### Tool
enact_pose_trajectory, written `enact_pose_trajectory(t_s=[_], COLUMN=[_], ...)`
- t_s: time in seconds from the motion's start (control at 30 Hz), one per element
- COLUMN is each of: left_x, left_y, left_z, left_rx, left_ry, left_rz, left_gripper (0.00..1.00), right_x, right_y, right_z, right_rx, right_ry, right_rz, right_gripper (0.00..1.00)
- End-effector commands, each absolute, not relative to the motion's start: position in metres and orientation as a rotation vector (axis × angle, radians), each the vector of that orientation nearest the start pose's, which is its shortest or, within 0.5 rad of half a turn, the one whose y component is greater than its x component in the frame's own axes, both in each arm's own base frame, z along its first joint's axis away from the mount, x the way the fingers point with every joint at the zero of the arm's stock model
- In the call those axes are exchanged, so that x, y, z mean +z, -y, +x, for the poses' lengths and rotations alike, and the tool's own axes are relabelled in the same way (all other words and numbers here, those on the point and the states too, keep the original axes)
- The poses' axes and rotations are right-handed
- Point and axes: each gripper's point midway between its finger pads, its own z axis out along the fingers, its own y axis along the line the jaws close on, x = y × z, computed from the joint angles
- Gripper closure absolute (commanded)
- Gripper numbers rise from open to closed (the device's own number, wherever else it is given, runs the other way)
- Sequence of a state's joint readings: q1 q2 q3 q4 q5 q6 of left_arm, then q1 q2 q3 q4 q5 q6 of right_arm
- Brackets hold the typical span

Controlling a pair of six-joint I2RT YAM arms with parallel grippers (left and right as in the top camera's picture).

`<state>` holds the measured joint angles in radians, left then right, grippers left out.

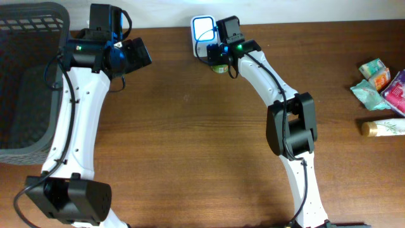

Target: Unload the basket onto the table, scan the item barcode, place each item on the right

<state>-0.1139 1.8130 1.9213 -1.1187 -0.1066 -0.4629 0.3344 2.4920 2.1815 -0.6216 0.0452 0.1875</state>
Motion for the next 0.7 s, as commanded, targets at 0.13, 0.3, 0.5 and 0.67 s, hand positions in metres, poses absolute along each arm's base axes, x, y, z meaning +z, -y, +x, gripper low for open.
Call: enact_pose_trajectory(t_s=[0.13, 0.3, 0.5, 0.67], left_x=[0.244, 0.244, 0.244, 0.244], left_y=[0.032, 0.032, 0.032, 0.032], left_z=[0.45, 0.45, 0.45, 0.45], left_rx=[-0.054, -0.054, -0.054, -0.054], left_ry=[-2.541, -2.541, -2.541, -2.541], left_rz=[-0.463, -0.464, -0.463, -0.464], left_gripper=[0.01, 0.01, 0.01, 0.01], right_x=[0.088, 0.124, 0.124, 0.089], right_y=[-0.192, -0.192, -0.208, -0.202], right_z=[0.548, 0.548, 0.599, 0.607], right_rx=[0.181, 0.211, 0.267, 0.201], right_ry=[-2.66, -2.6, -2.4, -2.425], right_rz=[-0.172, -0.153, -0.142, -0.124], right_gripper=[0.27, 0.27, 0.08, 0.08])
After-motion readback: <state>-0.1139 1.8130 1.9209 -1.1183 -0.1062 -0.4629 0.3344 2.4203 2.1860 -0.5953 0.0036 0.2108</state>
